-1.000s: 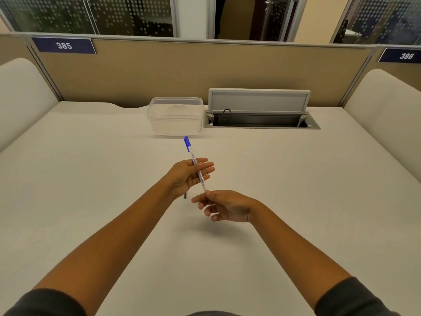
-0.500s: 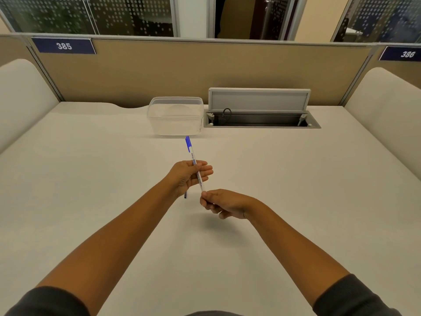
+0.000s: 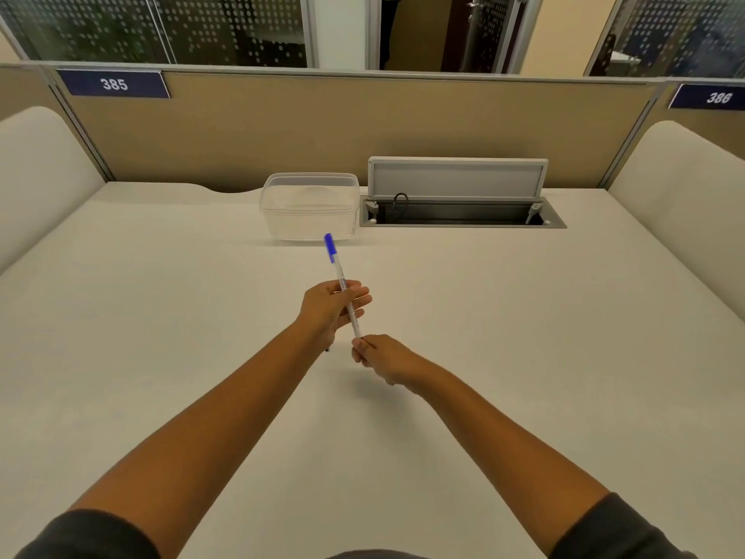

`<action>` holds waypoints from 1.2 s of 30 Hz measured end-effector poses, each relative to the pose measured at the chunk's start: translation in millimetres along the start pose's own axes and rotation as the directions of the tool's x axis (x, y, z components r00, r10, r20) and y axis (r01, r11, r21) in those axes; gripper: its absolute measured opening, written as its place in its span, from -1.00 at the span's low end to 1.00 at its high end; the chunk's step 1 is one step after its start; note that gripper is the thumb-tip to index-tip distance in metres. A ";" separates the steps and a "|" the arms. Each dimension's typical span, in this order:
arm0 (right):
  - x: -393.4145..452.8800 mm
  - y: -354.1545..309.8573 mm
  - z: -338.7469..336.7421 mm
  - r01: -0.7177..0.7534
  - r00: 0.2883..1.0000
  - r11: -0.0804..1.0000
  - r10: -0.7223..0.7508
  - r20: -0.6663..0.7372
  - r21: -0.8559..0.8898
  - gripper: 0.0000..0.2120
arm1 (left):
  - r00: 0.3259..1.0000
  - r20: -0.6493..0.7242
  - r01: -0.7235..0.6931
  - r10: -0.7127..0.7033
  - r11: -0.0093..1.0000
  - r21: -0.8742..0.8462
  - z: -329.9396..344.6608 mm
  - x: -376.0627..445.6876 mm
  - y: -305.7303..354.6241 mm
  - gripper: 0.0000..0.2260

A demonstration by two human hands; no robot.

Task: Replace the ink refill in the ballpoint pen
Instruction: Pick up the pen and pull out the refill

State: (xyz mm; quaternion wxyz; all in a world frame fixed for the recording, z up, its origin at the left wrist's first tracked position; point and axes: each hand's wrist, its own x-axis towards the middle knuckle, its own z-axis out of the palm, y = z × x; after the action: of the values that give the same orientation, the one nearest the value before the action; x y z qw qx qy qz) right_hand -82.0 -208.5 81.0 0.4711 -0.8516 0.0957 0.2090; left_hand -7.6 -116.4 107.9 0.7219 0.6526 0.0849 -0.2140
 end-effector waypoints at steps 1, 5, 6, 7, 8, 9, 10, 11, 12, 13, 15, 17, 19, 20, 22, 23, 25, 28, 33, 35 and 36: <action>-3.4 -0.2 -5.0 -0.023 0.993 0.982 0.001 0.118 0.188 -0.67 | 0.995 0.091 0.045 -0.044 0.999 -0.013 -2.6 -1.4 3.5 -0.78; -11.9 1.6 -24.3 -0.152 0.913 0.726 -0.157 0.377 0.670 -0.65 | 0.914 0.383 0.167 -0.132 0.984 -0.058 -16.0 -7.5 10.8 -0.83; -12.9 0.9 -26.3 -0.154 0.906 0.714 -0.175 0.386 0.683 -0.64 | 0.909 0.398 0.159 -0.125 0.986 -0.054 -17.7 -7.4 11.0 -0.85; -12.7 0.6 -27.1 -0.140 0.908 0.727 -0.177 0.381 0.672 -0.64 | 0.913 0.393 0.141 -0.111 0.989 -0.049 -18.4 -6.7 11.2 -0.86; -12.5 0.2 -27.4 -0.119 0.916 0.755 -0.168 0.365 0.645 -0.63 | 0.923 0.373 0.115 -0.093 0.993 -0.037 -18.1 -5.6 11.5 -0.86; -11.7 0.2 -27.9 -0.091 0.927 0.793 -0.154 0.342 0.603 -0.64 | 0.937 0.340 0.088 -0.076 0.996 -0.022 -17.3 -5.1 11.5 -0.86; -11.6 -0.2 -28.4 -0.066 0.939 0.833 -0.135 0.317 0.549 -0.64 | 0.951 0.302 0.063 -0.059 0.998 -0.001 -16.2 -4.6 10.8 -0.86; -10.8 -0.2 -28.4 -0.044 0.952 0.874 -0.110 0.285 0.484 -0.64 | 0.964 0.261 0.041 -0.045 0.999 0.021 -14.8 -4.4 9.2 -0.87; -10.7 -1.3 -27.7 -0.027 0.966 0.912 -0.081 0.245 0.410 -0.65 | 0.976 0.217 0.021 -0.030 0.999 0.044 -13.5 -4.5 7.0 -0.89; -10.4 -2.8 -25.9 -0.006 0.980 0.945 -0.060 0.190 0.328 -0.65 | 0.986 0.168 0.002 -0.013 0.998 0.066 -12.2 -4.7 4.6 -0.92; -9.4 -7.0 -19.8 0.065 0.997 0.990 -0.071 0.044 0.127 -0.65 | 0.998 0.047 -0.045 0.039 0.991 0.126 -8.7 -5.4 0.7 -0.88; -6.6 -8.9 -11.1 0.140 0.987 0.990 -0.141 -0.071 -0.020 -0.65 | 0.993 -0.052 -0.090 0.102 0.977 0.195 -6.0 -4.2 -1.5 -0.80; -4.4 -9.5 -4.2 0.146 0.985 0.989 -0.143 -0.098 0.021 -0.64 | 0.990 -0.046 -0.122 0.137 0.962 0.243 -4.7 -3.4 0.1 -0.79; -3.8 -10.2 -3.0 0.120 0.990 0.989 -0.112 -0.090 0.089 -0.63 | 0.991 0.005 -0.130 0.133 0.959 0.252 -4.5 -4.2 2.0 -0.79; -1.0 -10.5 -4.6 0.074 0.995 0.983 -0.062 -0.075 0.168 -0.62 | 0.989 0.098 -0.130 0.110 0.963 0.235 -4.1 -5.7 4.0 -0.82; 1.1 -10.1 -6.0 0.068 0.995 0.986 -0.056 -0.077 0.154 -0.62 | 0.989 0.103 -0.123 0.103 0.971 0.204 -4.7 -6.0 3.9 -0.83; 4.2 -8.7 -6.9 0.098 0.991 0.991 -0.089 -0.102 0.086 -0.63 | 0.992 0.054 -0.118 0.111 0.984 0.135 -6.9 -7.1 2.3 -0.86; 5.4 -5.2 -4.4 0.182 0.974 0.983 -0.179 -0.139 0.006 -0.64 | 0.988 -0.023 -0.150 0.155 0.980 0.134 -10.4 -6.3 -1.4 -0.87; 5.1 -4.3 -1.3 0.204 0.972 0.979 -0.203 -0.119 0.001 -0.64 | 0.991 -0.062 -0.105 0.115 0.984 0.145 -6.3 -3.4 -4.4 -0.81; 5.0 -4.2 -2.4 0.184 0.977 0.982 -0.178 -0.117 0.043 -0.63 | 0.996 -0.002 -0.089 0.090 0.988 0.130 -5.9 -3.1 -4.3 -0.77; 4.6 -3.6 -3.5 0.168 0.979 0.984 -0.159 -0.124 0.066 -0.62 | 0.996 0.045 -0.087 0.082 0.988 0.127 -6.7 -2.7 -4.3 -0.75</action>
State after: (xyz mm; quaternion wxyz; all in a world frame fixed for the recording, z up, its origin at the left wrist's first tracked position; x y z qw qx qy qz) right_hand -75.7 -209.4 83.3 0.5122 -0.8489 0.0610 0.1150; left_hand -10.8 -109.6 104.2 0.6883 0.6963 0.0286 -0.2013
